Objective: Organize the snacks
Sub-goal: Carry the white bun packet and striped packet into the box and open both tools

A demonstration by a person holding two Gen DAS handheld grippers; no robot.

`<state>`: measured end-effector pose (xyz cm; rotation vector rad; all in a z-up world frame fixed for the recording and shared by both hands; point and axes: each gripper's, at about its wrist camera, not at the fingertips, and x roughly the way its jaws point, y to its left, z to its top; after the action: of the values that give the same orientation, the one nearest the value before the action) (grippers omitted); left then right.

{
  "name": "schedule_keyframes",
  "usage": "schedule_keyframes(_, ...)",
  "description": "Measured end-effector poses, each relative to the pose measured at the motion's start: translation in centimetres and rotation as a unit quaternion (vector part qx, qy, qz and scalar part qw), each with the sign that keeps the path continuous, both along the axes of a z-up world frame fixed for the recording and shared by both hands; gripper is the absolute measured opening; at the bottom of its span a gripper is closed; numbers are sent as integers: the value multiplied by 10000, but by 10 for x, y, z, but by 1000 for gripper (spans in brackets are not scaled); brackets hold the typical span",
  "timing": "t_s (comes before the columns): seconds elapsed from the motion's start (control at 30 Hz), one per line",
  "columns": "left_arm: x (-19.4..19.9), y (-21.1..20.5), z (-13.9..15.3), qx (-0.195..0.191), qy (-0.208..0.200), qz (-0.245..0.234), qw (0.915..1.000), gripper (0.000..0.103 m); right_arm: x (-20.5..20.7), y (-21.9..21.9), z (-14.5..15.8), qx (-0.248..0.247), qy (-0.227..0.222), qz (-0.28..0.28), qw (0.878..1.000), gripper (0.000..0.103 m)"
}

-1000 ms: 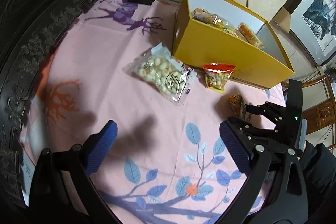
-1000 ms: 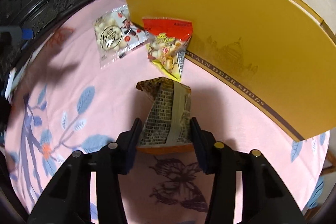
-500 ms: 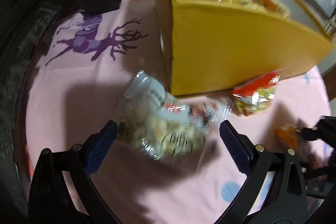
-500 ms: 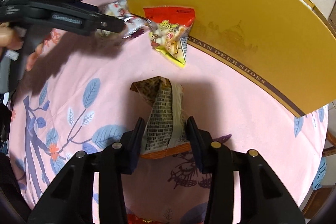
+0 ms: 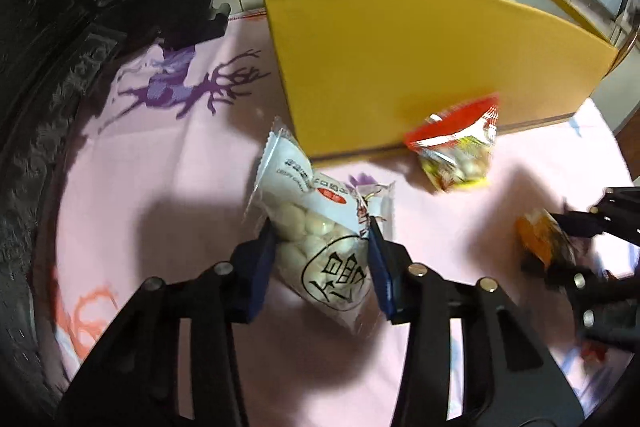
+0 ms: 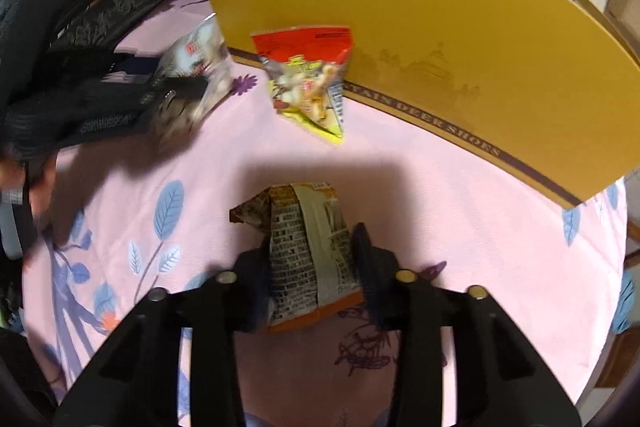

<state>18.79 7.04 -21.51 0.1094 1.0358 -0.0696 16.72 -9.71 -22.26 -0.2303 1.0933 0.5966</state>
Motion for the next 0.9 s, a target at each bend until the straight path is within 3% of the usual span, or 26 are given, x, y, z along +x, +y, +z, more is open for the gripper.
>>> schedule_keyframes(0.17, -34, -11, 5, -385, 51, 45, 9992, 39, -7, -9, 15, 151, -39, -114, 9998, 27)
schedule_keyframes(0.33, -63, -21, 14, -571, 138, 133, 9982, 38, -18, -16, 34, 269, -210, -209, 9992, 26)
schedule_keyframes(0.53, -86, -35, 49, -782, -10, 188, 9968, 39, -35, -26, 50, 279, -451, -363, 9979, 26)
schedule_keyframes(0.9, -80, -51, 113, -905, -346, 65, 9953, 40, -47, -50, 82, 411, -720, -776, 9935, 26)
